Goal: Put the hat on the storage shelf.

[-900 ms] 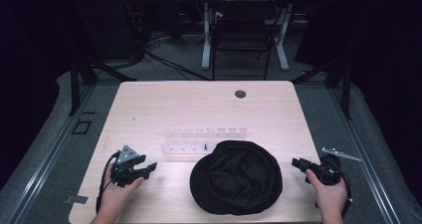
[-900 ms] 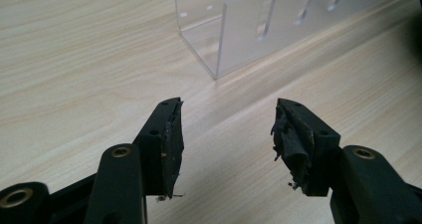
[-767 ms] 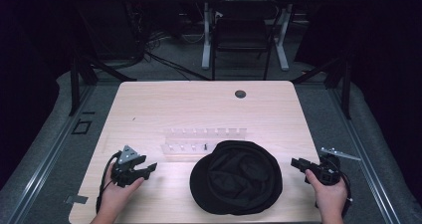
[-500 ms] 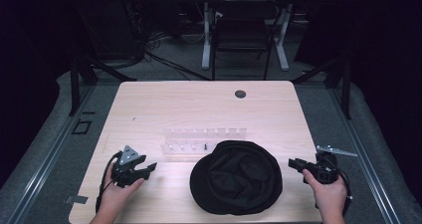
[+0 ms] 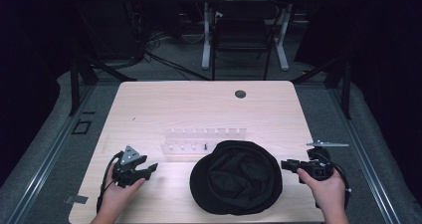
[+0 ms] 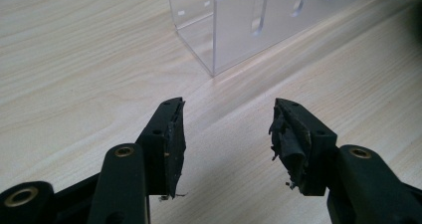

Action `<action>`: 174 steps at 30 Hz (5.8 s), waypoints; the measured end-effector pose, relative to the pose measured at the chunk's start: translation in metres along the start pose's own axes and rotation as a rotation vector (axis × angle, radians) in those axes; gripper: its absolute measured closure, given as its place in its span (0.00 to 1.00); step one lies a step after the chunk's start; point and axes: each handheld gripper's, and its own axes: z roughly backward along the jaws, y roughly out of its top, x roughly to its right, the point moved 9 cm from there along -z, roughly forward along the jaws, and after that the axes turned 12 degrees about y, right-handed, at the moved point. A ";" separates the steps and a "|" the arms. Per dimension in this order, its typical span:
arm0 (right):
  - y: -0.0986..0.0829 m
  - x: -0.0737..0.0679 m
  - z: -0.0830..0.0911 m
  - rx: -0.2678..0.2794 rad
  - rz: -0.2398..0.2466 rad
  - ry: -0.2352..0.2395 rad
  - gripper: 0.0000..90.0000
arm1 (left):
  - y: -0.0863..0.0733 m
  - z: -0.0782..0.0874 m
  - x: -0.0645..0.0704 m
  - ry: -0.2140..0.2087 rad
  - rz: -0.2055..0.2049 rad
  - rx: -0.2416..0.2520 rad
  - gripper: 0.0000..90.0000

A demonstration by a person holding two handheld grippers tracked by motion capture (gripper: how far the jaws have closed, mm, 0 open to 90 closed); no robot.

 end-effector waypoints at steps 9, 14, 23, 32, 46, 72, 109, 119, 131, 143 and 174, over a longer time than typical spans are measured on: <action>0.001 -0.011 -0.012 -0.072 0.061 -0.006 0.75 | 0.000 0.000 0.001 -0.007 0.002 0.002 0.52; -0.003 -0.009 -0.021 -0.098 0.057 -0.026 0.95 | 0.000 0.000 0.002 -0.008 -0.001 0.001 0.52; -0.009 -0.006 -0.009 -0.114 0.026 -0.018 0.99 | 0.000 0.000 0.002 -0.004 0.000 -0.001 0.52; -0.013 0.014 0.014 -0.111 -0.016 -0.071 0.99 | 0.000 -0.001 0.001 -0.001 -0.001 -0.001 0.52; -0.015 0.044 0.038 -0.147 -0.065 -0.161 0.98 | -0.001 -0.002 0.001 0.003 -0.001 -0.003 0.52; -0.023 0.064 0.025 -0.327 -0.145 -0.204 0.89 | -0.001 -0.003 0.003 0.001 -0.010 -0.006 0.52; -0.026 0.077 0.010 -0.479 -0.159 -0.135 0.85 | -0.001 -0.003 0.002 0.004 -0.012 -0.011 0.52; -0.026 0.075 0.009 -0.469 -0.203 -0.069 0.97 | -0.001 -0.003 0.002 0.005 -0.010 -0.010 0.52; -0.025 0.065 0.015 -0.457 -0.238 -0.019 0.98 | -0.001 -0.003 0.003 0.004 -0.008 -0.010 0.52; -0.012 0.046 0.024 -0.366 -0.324 0.093 0.98 | -0.001 -0.003 0.003 0.005 -0.005 -0.007 0.52; 0.035 -0.034 0.055 -0.370 -0.320 0.237 0.98 | -0.001 -0.003 0.003 0.006 -0.005 -0.003 0.52</action>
